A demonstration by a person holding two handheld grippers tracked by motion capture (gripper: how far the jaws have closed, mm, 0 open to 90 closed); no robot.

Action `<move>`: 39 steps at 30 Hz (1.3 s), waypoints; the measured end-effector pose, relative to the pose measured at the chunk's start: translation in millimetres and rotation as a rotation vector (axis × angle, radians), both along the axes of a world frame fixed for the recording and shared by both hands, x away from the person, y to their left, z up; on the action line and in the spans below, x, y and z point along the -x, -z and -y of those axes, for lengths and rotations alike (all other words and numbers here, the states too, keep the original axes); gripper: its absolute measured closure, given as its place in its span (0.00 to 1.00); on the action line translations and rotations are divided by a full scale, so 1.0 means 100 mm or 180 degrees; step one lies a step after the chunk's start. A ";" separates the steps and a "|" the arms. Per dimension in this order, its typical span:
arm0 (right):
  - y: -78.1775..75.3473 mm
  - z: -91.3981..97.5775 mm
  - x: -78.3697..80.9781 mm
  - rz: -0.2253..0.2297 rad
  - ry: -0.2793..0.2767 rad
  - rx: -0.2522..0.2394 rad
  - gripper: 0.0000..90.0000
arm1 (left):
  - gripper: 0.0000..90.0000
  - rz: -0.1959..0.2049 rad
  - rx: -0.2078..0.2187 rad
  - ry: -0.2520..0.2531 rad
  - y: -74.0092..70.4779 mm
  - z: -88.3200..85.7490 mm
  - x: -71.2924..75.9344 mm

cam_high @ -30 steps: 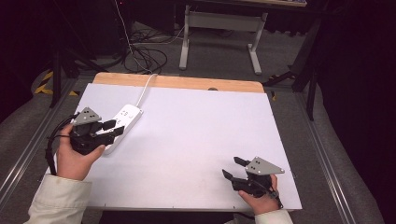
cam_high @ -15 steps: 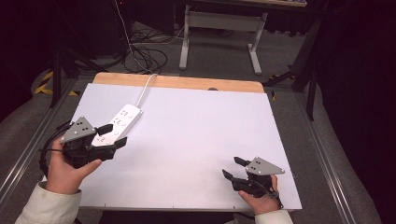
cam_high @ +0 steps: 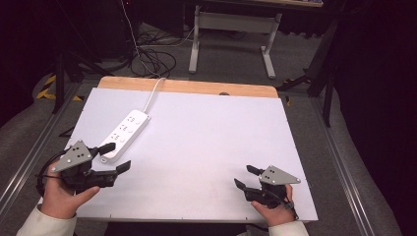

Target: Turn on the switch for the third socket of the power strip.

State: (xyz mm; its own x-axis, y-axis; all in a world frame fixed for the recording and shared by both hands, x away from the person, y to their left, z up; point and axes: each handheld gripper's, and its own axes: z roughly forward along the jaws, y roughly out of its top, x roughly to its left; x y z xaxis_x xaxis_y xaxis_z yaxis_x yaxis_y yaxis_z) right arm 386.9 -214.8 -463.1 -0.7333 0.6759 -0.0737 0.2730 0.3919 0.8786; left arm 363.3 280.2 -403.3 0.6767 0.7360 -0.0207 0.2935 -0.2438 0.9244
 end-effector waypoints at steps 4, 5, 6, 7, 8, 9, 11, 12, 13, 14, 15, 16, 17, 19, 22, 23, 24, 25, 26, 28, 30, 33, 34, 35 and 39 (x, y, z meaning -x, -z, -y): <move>0.00 0.00 0.00 0.0005 -0.0003 -0.0001 0.41 | 0.23 -0.0020 0.0044 0.0033 0.10 -0.05 0.03; 0.00 0.00 0.00 0.0007 -0.0002 -0.0009 0.41 | 0.22 -0.0028 0.0049 0.0037 0.13 -0.07 0.03; 0.00 0.00 0.00 0.0007 -0.0002 -0.0009 0.41 | 0.22 -0.0031 0.0054 0.0044 0.16 -0.09 0.03; 0.00 0.00 0.00 0.0008 -0.0001 -0.0009 0.41 | 0.22 -0.0053 0.0088 0.0060 0.19 -0.11 0.04; 0.00 0.00 0.01 0.0008 -0.0002 -0.0008 0.41 | 0.21 -0.0059 0.0122 0.0067 0.23 -0.13 0.04; 0.00 0.00 0.00 0.0009 -0.0005 -0.0011 0.41 | 0.20 -0.0058 0.0126 0.0082 0.25 -0.16 0.04; 0.00 0.00 0.00 0.0012 -0.0004 0.0002 0.41 | 0.19 -0.0052 0.0149 0.0120 0.29 -0.19 0.06; 0.00 0.00 0.00 0.0012 -0.0004 0.0002 0.41 | 0.19 -0.0071 0.0188 0.0136 0.31 -0.19 0.07; 0.00 0.00 0.00 0.0011 -0.0004 0.0002 0.41 | 0.19 -0.0073 0.0208 0.0154 0.33 -0.20 0.07; 0.00 0.00 0.00 0.0012 -0.0004 0.0003 0.41 | 0.19 -0.0076 0.0213 0.0164 0.36 -0.21 0.07; 0.00 0.00 0.00 0.0009 -0.0004 -0.0006 0.41 | 0.20 -0.0084 0.0221 0.0174 0.38 -0.22 0.07; 0.00 0.00 0.00 0.0010 -0.0005 -0.0006 0.41 | 0.20 -0.0051 0.0153 0.0181 0.41 -0.23 0.06; 0.00 0.00 0.00 0.0011 -0.0008 0.0004 0.41 | 0.20 -0.0057 0.0122 0.0169 0.44 -0.23 0.05; 0.00 0.00 0.00 0.0007 -0.0008 0.0001 0.41 | 0.20 -0.0072 0.0092 0.0134 0.49 -0.24 0.04; 0.00 0.00 0.00 0.0008 -0.0006 0.0003 0.41 | 0.19 -0.0064 0.0033 0.0159 0.54 -0.23 0.04; 0.00 0.00 0.00 0.0003 -0.0003 -0.0011 0.41 | 0.19 -0.0082 0.0035 0.0161 0.55 -0.23 0.04; 0.00 0.01 0.00 0.0002 -0.0002 -0.0012 0.41 | 0.19 -0.0085 0.0049 0.0168 0.57 -0.23 0.05; 0.00 0.01 0.00 -0.0002 -0.0003 -0.0018 0.41 | 0.19 -0.0071 0.0037 0.0165 0.59 -0.23 0.06; 0.00 0.01 0.00 -0.0006 -0.0005 -0.0014 0.41 | 0.19 -0.0065 0.0010 0.0161 0.60 -0.23 0.06; 0.00 0.00 0.00 -0.0003 -0.0011 -0.0019 0.41 | 0.19 -0.0079 0.0026 0.0147 0.64 -0.24 0.08; 0.00 0.01 0.01 0.0003 -0.0014 -0.0014 0.41 | 0.18 -0.0053 0.0007 0.0144 0.67 -0.26 0.09; 0.00 0.01 0.01 -0.0008 -0.0006 -0.0024 0.41 | 0.18 -0.0028 0.0035 0.0134 0.72 -0.28 0.10; 0.00 0.01 0.00 -0.0010 -0.0006 -0.0027 0.41 | 0.18 -0.0033 0.0052 0.0132 0.74 -0.29 0.10; 0.01 0.01 0.00 -0.0013 -0.0004 -0.0020 0.41 | 0.18 -0.0046 0.0049 0.0132 0.76 -0.29 0.10; 0.01 0.01 0.00 -0.0022 -0.0004 -0.0017 0.41 | 0.17 -0.0053 -0.0021 0.0153 0.79 -0.30 0.08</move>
